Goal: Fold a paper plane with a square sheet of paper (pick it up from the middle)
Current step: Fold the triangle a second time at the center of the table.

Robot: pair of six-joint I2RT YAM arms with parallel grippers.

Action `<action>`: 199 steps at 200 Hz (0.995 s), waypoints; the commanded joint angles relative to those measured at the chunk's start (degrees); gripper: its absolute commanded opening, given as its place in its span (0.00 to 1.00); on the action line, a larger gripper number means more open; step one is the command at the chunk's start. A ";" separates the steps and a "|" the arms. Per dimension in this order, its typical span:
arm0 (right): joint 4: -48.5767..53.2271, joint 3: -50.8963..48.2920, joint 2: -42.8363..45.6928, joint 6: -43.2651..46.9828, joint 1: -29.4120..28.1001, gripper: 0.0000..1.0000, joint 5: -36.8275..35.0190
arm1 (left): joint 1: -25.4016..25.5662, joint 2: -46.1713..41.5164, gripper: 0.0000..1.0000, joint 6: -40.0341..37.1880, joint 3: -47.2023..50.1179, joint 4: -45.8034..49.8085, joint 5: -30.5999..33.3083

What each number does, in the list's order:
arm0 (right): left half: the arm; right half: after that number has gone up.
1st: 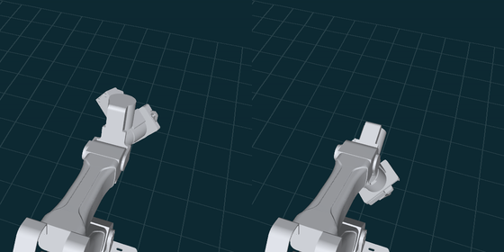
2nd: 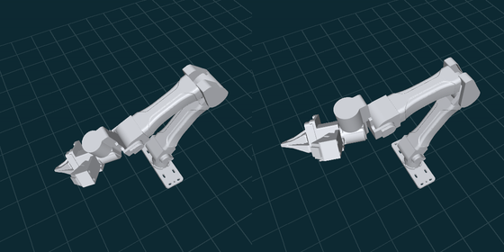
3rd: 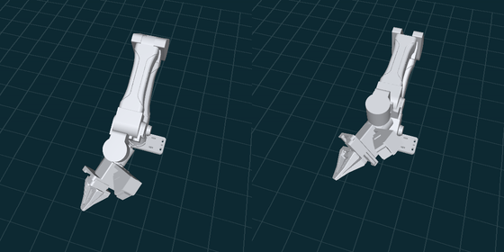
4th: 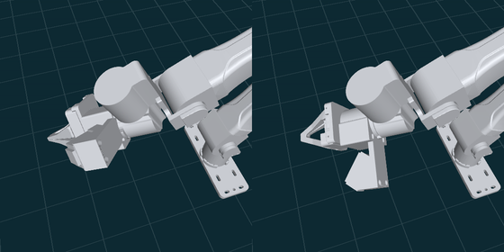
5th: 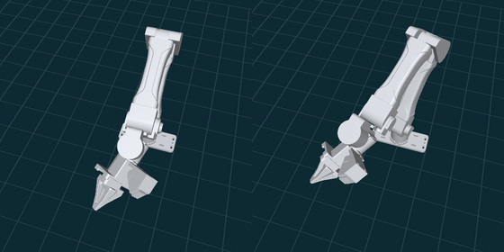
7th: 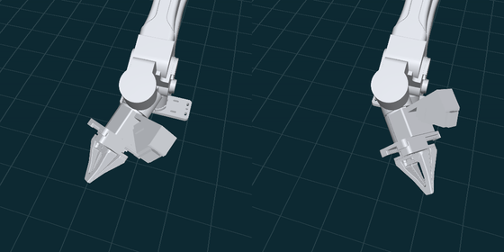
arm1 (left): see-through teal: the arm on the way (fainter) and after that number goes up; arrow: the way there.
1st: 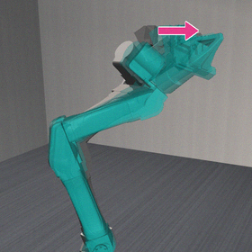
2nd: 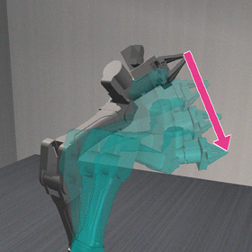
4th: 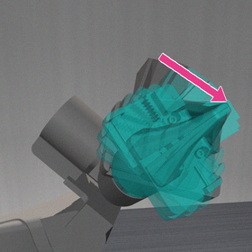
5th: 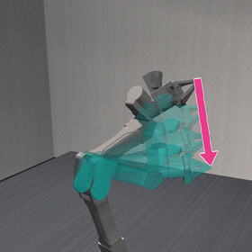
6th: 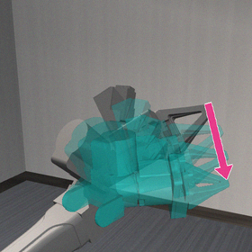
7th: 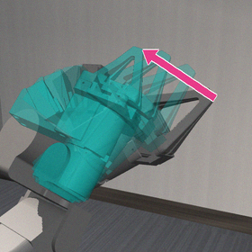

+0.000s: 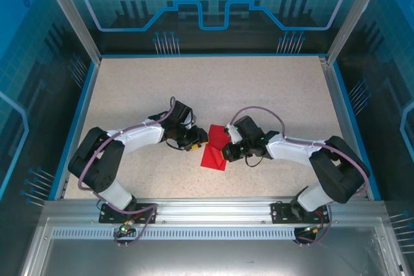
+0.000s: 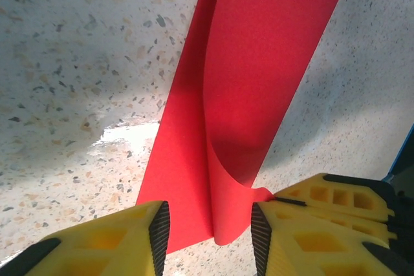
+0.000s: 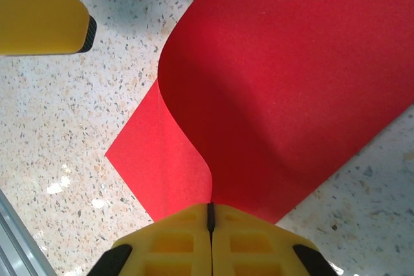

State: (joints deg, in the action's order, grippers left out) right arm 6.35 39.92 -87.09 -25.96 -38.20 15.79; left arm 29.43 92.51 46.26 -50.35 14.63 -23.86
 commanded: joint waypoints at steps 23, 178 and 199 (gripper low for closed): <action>3.59 4.70 -3.93 5.23 1.35 0.05 2.31 | 1.11 0.21 0.40 -0.54 0.38 -2.06 -3.40; 8.97 9.38 -8.04 8.65 1.89 0.05 -4.23 | 4.78 4.52 0.33 1.90 -0.24 -6.60 -3.84; 8.55 9.43 -8.44 8.47 1.90 0.05 -4.72 | 5.01 4.95 0.32 2.21 -0.47 -6.93 -3.81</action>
State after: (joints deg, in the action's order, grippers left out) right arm 13.63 47.99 -94.39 -18.35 -37.06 12.19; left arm 33.78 96.29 47.27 -50.30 8.97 -26.44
